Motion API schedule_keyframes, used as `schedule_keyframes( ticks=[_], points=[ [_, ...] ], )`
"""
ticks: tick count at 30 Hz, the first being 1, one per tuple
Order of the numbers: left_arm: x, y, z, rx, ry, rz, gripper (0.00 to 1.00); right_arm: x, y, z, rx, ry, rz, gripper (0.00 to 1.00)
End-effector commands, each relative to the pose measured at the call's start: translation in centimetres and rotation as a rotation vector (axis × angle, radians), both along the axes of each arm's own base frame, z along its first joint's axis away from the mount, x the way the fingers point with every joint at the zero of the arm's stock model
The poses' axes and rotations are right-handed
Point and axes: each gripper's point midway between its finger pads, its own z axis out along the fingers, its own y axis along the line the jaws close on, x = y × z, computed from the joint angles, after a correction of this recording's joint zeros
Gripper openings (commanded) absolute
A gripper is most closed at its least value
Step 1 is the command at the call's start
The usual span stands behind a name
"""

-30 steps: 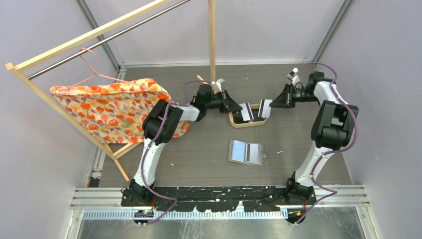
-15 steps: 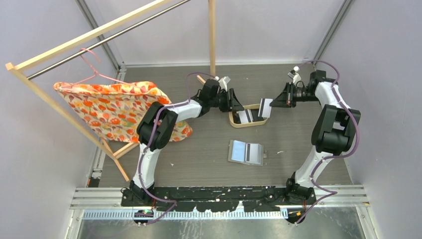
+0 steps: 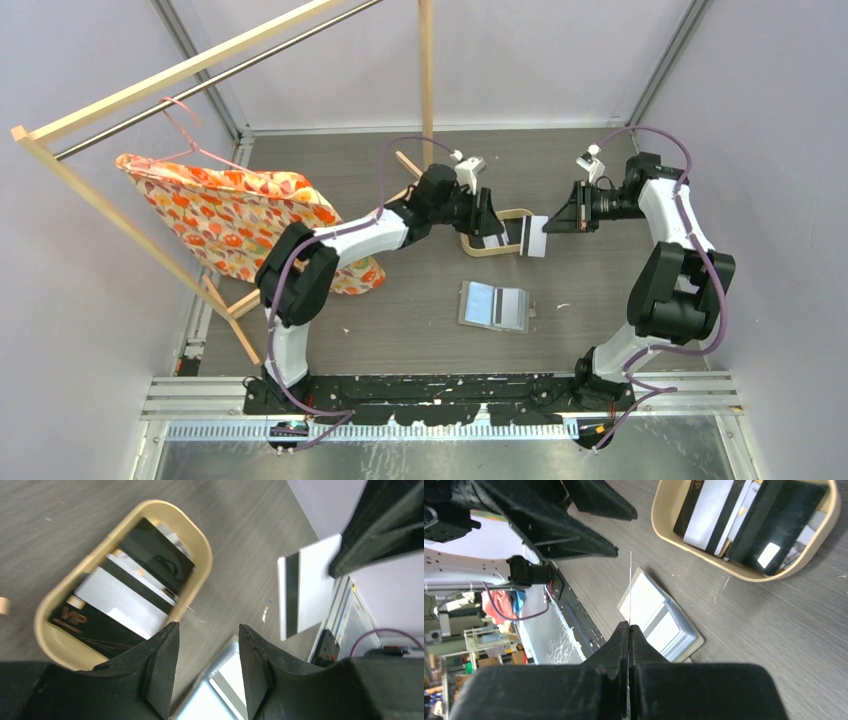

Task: Put the credit cards into the card holder
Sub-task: Insert the credit card into the card holder.

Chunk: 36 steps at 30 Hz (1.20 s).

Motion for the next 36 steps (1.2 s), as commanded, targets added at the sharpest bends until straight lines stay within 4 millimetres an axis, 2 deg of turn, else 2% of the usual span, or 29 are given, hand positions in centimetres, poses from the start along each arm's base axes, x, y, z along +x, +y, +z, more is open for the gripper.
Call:
schedule_keyframes(
  ticks=[1, 9, 13, 15, 16, 17, 21, 23, 27, 30, 33, 36],
  points=[
    [-3.3, -0.5, 3.8, 0.003, -0.184, -0.048, 0.49, -2.8, 0.9, 2.0, -0.003, -0.082, 0.064, 0.01],
    [-8.1, 0.5, 5.7, 0.068, -0.398, -0.048, 0.50, -5.3, 1.5, 1.9, -0.027, -0.142, 0.065, 0.01],
    [-9.1, 1.6, 6.4, 0.048, -0.486, -0.019, 0.54, -6.1, 2.2, 2.2, 0.009, -0.172, 0.076, 0.01],
    [-9.5, 2.1, 6.6, 0.022, -0.498, -0.008, 0.65, -6.1, 2.3, 2.4, 0.020, -0.186, 0.082, 0.01],
    [-9.7, 2.4, 6.7, 0.015, -0.500, -0.005, 0.86, -6.2, 2.4, 2.3, 0.022, -0.187, 0.086, 0.01],
    [-9.7, 2.6, 6.3, 0.024, -0.490, 0.001, 0.99, -6.2, 2.5, 2.3, 0.025, -0.193, 0.091, 0.01],
    [-10.9, 3.5, 5.3, 0.065, -0.409, -0.013, 1.00, -6.7, 3.1, 2.1, 0.050, -0.204, 0.123, 0.01],
    [-11.5, 4.1, 5.1, 0.039, -0.381, 0.000, 1.00, -7.0, 3.5, 2.1, 0.062, -0.222, 0.152, 0.01],
    [-12.0, 4.6, 5.9, -0.091, -0.381, 0.055, 1.00, -7.6, 4.4, 2.1, 0.102, -0.253, 0.198, 0.01],
    [-12.8, 4.1, 5.6, -0.180, -0.333, 0.028, 1.00, -7.8, 4.8, 1.8, 0.111, -0.244, 0.218, 0.01],
    [-13.9, 2.7, 5.4, -0.253, -0.256, -0.029, 0.95, -7.8, 5.1, 1.6, 0.135, -0.219, 0.225, 0.01],
    [-13.9, 1.9, 5.9, -0.360, -0.221, -0.022, 0.92, -7.8, 5.5, 1.7, 0.161, -0.205, 0.229, 0.01]
  ],
)
